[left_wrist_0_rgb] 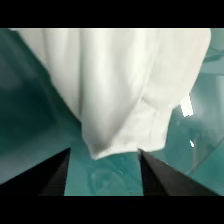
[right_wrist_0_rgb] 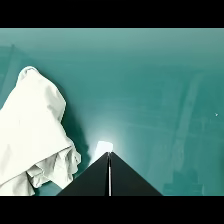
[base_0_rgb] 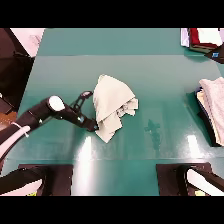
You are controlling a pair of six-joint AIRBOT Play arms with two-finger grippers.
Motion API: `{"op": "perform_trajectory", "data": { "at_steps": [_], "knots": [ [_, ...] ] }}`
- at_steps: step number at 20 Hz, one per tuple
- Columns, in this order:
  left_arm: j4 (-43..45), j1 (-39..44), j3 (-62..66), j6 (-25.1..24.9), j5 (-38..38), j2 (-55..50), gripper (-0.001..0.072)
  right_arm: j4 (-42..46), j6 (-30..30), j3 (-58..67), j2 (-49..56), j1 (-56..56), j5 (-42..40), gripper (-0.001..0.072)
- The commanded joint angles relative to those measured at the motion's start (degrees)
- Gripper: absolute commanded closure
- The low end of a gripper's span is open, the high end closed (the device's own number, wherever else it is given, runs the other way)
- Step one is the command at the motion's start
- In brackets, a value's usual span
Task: Fold the shirts.
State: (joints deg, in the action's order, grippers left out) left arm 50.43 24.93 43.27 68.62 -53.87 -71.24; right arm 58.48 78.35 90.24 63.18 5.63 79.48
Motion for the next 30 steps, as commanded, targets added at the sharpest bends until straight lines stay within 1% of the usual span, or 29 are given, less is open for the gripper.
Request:
{"op": "perform_trajectory", "data": {
  "at_steps": [1,3,4,5,6,7,8,9,10,11,12,13,15,16,18,19,21,24,27,29,30],
  "knots": [
    [-1.46,3.54,-5.35,0.59,12.31,0.66,0.0202,-0.02,0.07,0.00,-0.02,-0.04,0.24,0.0691],
    [-1.57,3.54,-5.33,0.59,14.25,0.66,0.0205,-0.02,0.09,0.00,-0.02,-0.04,0.48,0.0691],
    [-1.57,3.54,-5.29,0.72,14.43,0.66,0.0249,-0.09,0.22,0.00,-0.02,-0.04,0.50,0.0691],
    [-1.55,3.45,-5.27,1.03,14.27,0.68,0.0632,-0.33,1.05,0.00,-0.02,-0.04,0.70,0.0691],
    [-1.31,3.34,-4.79,1.11,13.44,0.68,0.0682,-0.48,1.33,-0.02,0.02,-0.07,1.36,0.0691],
    [-0.35,2.86,-3.45,1.55,11.06,0.74,0.0683,-0.48,1.36,-0.37,0.09,-0.28,2.47,0.0690],
    [2.34,2.05,-1.36,1.92,7.65,0.74,0.0683,-0.48,1.57,-1.79,0.09,-0.90,3.21,0.0688],
    [5.64,0.96,1.62,1.92,3.45,0.76,0.0683,-0.52,1.81,-4.37,0.09,-2.21,3.61,0.0671],
    [8.72,-0.13,4.70,1.90,-0.46,0.79,0.0683,-0.52,1.81,-7.96,0.09,-3.89,3.41,0.0492],
    [11.56,-1.38,8.11,1.90,-4.44,0.79,0.0682,-0.55,1.81,-11.69,0.13,-5.84,2.45,0.0365],
    [13.44,-2.47,11.06,1.88,-7.43,0.79,0.0682,-0.52,1.81,-16.76,0.20,-8.76,0.00,0.0350],
    [14.56,-3.52,13.90,1.86,-9.57,0.79,0.0682,-0.52,1.79,-21.73,0.79,-11.74,-3.54,0.0349],
    [14.93,-4.74,17.92,1.86,-10.99,0.79,0.0682,-0.76,1.75,-28.87,4.09,-17.64,-10.36,0.0350],
    [15.19,-4.94,19.23,1.86,-11.26,0.79,0.0682,-2.49,1.27,-30.88,6.49,-20.00,-12.70,0.0350],
    [15.37,-4.92,20.37,1.84,-11.10,0.79,0.0682,-9.81,-2.78,-32.54,12.35,-23.67,-16.24,0.0349],
    [15.58,-4.92,20.35,1.73,-11.13,0.76,0.0682,-12.07,-3.48,-32.22,14.95,-24.98,-17.81,0.0349],
    [15.65,-4.92,20.35,1.40,-11.41,0.76,0.0682,-12.94,-3.43,-30.58,19.30,-27.32,-19.87,0.0349],
    [15.67,-4.92,20.35,1.42,-11.28,0.76,0.0682,-12.85,-3.43,-26.93,24.11,-29.66,-19.56,0.0349],
    [15.67,-4.92,20.35,1.40,-11.30,0.76,0.0682,-12.87,-3.43,-25.00,26.36,-30.21,-19.30,0.0355],
    [15.67,-4.92,20.35,1.42,-11.30,0.76,0.0682,-12.83,-3.43,-24.92,26.49,-30.21,-19.56,0.0395],
    [15.67,-4.92,20.35,1.42,-11.30,0.76,0.0682,-12.81,-3.43,-24.92,26.51,-30.16,-19.74,0.0467]
  ]
}}
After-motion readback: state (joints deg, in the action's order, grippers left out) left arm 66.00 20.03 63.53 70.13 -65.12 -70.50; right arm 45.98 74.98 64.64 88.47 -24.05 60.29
